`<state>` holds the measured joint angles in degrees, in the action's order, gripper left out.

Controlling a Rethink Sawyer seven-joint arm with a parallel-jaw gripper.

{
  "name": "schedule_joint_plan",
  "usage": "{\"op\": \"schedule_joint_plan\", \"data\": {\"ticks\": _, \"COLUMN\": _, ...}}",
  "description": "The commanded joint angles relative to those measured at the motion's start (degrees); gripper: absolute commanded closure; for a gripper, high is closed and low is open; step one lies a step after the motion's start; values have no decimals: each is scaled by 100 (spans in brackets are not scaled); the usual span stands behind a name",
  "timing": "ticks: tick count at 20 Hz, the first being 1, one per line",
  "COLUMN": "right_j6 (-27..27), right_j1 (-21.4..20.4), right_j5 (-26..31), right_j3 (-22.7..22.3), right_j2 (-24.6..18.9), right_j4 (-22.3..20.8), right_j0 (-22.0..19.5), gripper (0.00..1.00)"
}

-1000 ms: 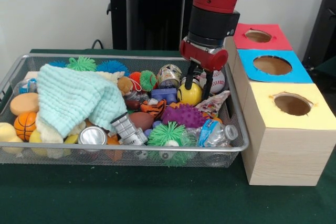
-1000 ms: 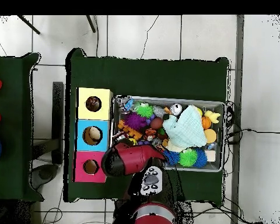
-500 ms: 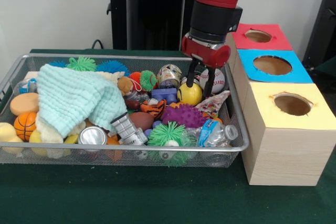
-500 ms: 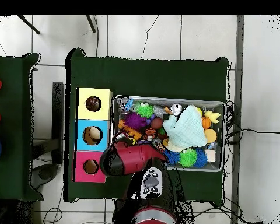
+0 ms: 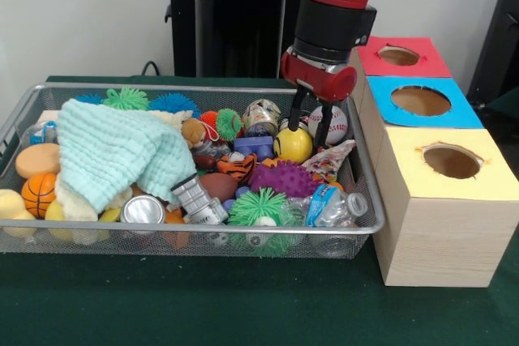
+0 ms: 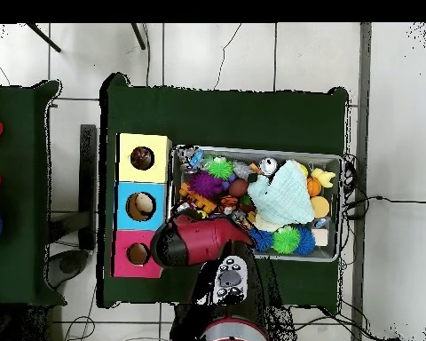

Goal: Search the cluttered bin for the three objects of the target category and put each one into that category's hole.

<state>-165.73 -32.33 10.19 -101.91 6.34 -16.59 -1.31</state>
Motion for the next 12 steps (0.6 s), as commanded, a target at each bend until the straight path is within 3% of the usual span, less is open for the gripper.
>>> {"op": "schedule_joint_plan", "data": {"ticks": 1, "right_j6": -121, "right_j1": 307, "right_j5": 535, "right_j3": 500, "right_j2": -392, "right_j4": 327, "right_j0": 104, "gripper": 0}}
{"op": "schedule_joint_plan", "data": {"ticks": 12, "right_j6": -143, "right_j1": 457, "right_j5": 551, "right_j3": 701, "right_j2": -307, "right_j4": 543, "right_j0": 286, "gripper": 0}}
